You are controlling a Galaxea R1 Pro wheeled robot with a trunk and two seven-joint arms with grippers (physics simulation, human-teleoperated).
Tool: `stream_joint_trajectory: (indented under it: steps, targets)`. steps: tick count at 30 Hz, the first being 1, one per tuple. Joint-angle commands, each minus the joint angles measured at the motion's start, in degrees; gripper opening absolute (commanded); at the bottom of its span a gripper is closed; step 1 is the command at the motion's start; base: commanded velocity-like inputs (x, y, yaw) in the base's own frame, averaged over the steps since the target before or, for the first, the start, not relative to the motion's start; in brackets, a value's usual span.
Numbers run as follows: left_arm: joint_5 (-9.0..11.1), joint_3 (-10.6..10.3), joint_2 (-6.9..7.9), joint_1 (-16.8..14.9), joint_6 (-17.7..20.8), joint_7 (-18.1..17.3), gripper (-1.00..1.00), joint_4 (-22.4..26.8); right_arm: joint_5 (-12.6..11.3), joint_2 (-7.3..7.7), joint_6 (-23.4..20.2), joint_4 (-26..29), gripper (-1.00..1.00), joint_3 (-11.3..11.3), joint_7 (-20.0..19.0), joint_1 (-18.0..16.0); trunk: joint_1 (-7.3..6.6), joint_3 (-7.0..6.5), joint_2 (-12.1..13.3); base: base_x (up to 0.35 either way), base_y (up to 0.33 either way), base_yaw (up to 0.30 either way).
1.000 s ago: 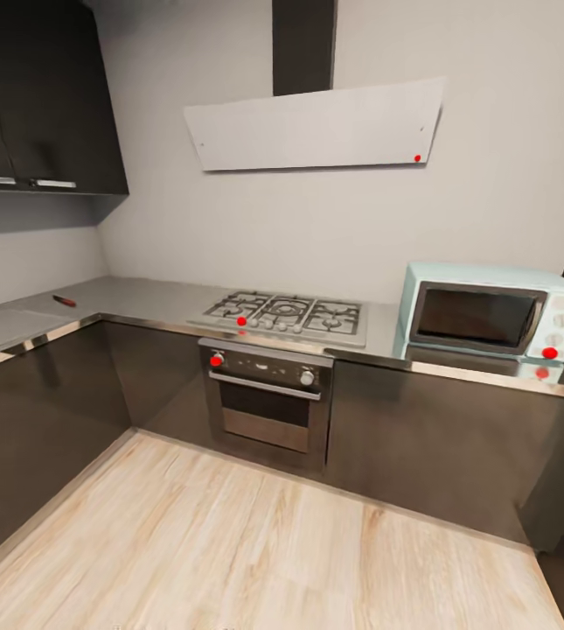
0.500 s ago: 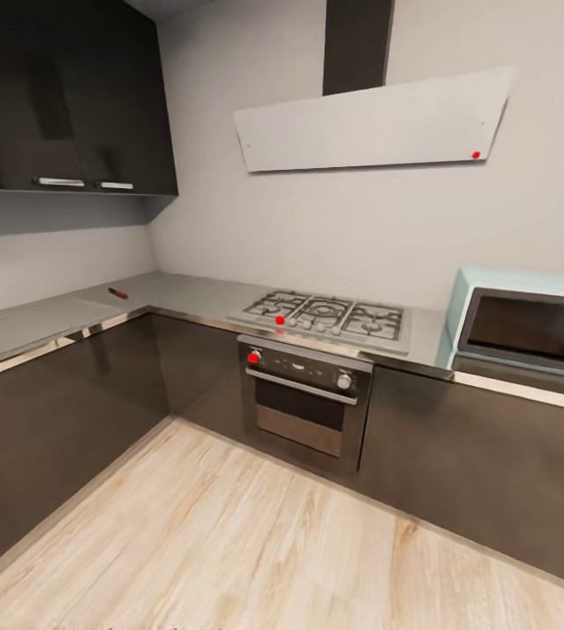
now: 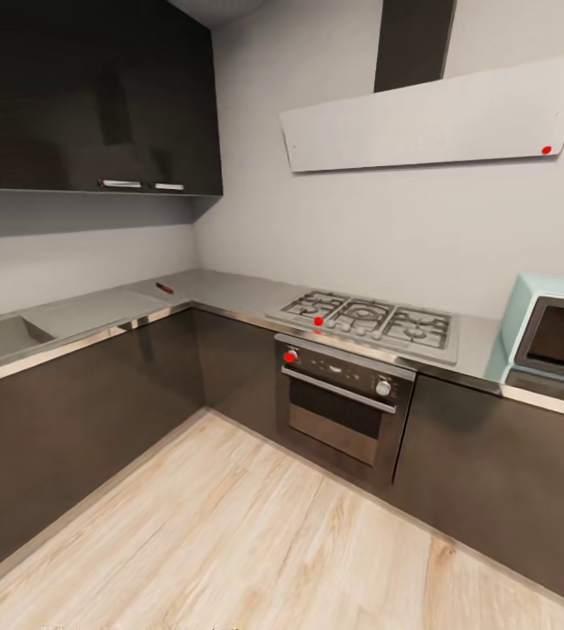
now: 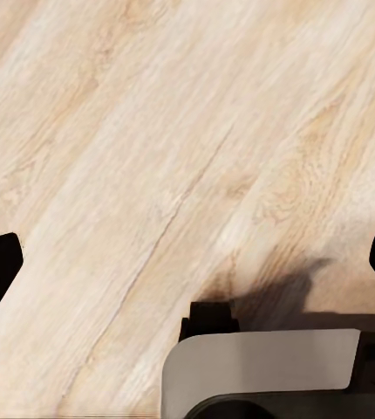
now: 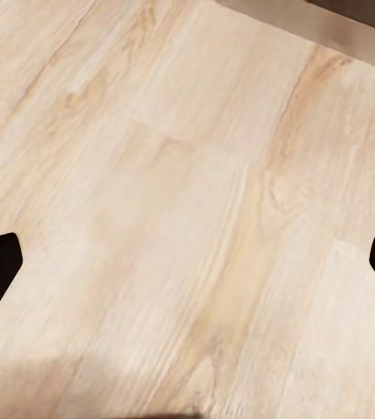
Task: In the kitchen, take the Vidalia onion out of the sink, dice it on the chopping board with the paring knife, put the diced onion into the bowl on the countertop, then place both the paring knife and the chopping board into the sink.
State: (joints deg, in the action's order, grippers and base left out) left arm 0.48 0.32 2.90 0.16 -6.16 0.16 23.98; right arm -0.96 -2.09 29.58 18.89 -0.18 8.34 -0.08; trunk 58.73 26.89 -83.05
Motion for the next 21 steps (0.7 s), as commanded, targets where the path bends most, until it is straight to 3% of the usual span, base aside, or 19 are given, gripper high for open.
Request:
stream_joint_trajectory:
  steps: [1, 21]
  targets:
    - [0.05, 0.03, 0.0, 0.02, -0.08, 0.02, 1.0, 0.03, -0.06, -0.02, 0.13, 0.01, 1.0, 0.0, 0.1, -0.01, 0.0, 0.04, -0.03, 0.0, 0.0, 0.283]
    - [0.05, 0.03, -0.05, 0.02, -0.08, 0.0, 1.0, 0.02, -0.01, -0.02, 0.13, 0.01, 1.0, 0.09, 0.1, -0.01, 0.0, 0.04, -0.03, 0.0, 0.0, 0.283]
